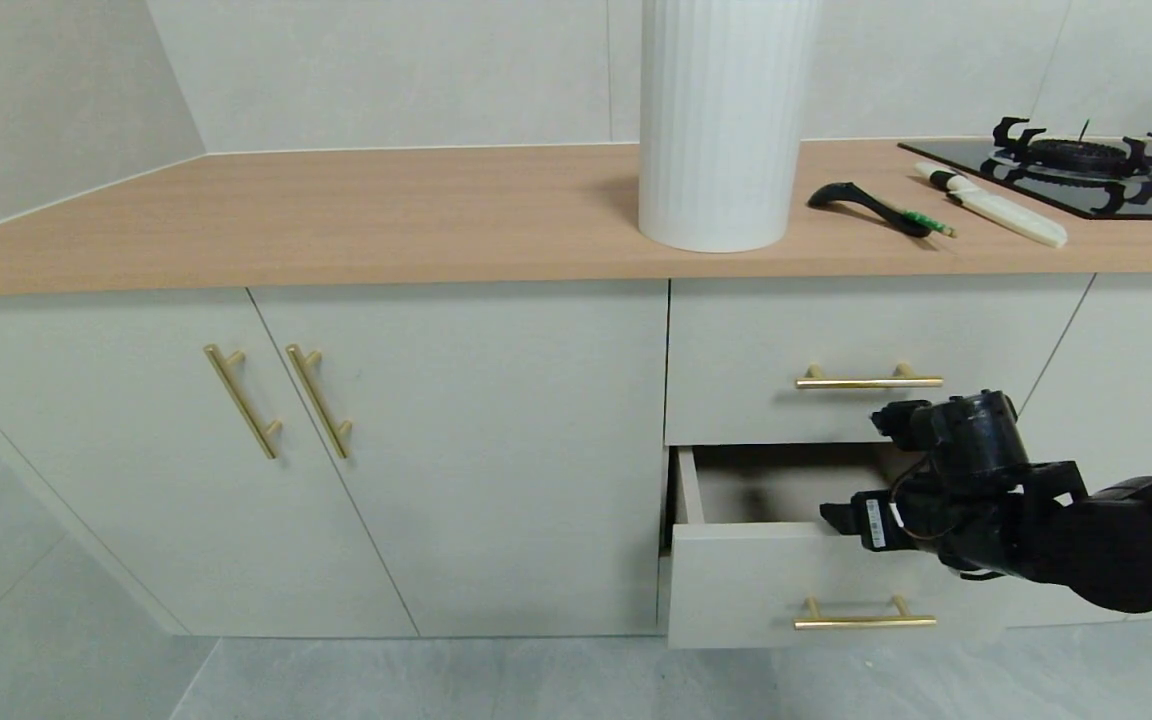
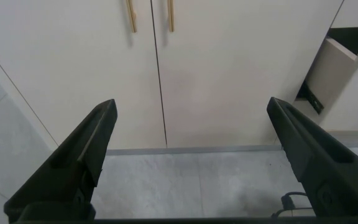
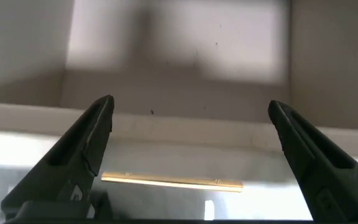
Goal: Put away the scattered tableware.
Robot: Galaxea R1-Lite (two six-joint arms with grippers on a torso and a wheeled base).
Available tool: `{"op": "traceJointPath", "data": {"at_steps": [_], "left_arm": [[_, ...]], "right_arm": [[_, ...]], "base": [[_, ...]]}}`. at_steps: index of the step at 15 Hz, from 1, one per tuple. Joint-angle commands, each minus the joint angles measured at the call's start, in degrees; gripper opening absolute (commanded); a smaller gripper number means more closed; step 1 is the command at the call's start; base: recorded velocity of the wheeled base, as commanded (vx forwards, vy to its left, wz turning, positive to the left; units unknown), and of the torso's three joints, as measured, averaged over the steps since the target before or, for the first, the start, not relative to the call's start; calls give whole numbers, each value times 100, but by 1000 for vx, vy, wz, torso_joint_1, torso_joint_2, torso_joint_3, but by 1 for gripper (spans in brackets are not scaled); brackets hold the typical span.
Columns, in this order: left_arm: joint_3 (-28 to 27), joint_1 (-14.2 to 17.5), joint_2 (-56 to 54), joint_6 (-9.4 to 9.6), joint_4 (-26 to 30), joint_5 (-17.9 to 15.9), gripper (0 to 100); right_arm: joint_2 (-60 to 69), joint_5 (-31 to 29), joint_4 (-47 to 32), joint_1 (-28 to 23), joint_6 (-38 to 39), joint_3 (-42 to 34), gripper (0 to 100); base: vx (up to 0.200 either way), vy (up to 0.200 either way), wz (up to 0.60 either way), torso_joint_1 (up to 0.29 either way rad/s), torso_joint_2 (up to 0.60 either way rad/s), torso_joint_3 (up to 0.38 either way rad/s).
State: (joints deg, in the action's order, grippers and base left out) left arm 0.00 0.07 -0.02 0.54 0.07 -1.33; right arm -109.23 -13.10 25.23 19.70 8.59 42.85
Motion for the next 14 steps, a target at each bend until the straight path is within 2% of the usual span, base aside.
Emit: {"op": "traceJointPath", "data": {"at_steps": [1,3,9,13,14], "left_arm": [[0,1,2,-1,1,1,100],[0,1,2,-1,1,1,100],[0,1,2,-1,1,1,100],[0,1,2,-1,1,1,100],[0,1,2,-1,1,1,100]], "right_arm": [[147,71,-89,16,2,30,100],[191,124,-194,25,2,30,100],[727,467,-2198,262,2,382,100],[701,563,-2488,342,2,391,100],[719,563,-2831,403,2,479,100]], "base": [[0,0,0,0,0,0],[0,0,0,0,0,0],[0,0,0,0,0,0],[0,0,0,0,0,0],[0,0,0,0,0,0]]}}
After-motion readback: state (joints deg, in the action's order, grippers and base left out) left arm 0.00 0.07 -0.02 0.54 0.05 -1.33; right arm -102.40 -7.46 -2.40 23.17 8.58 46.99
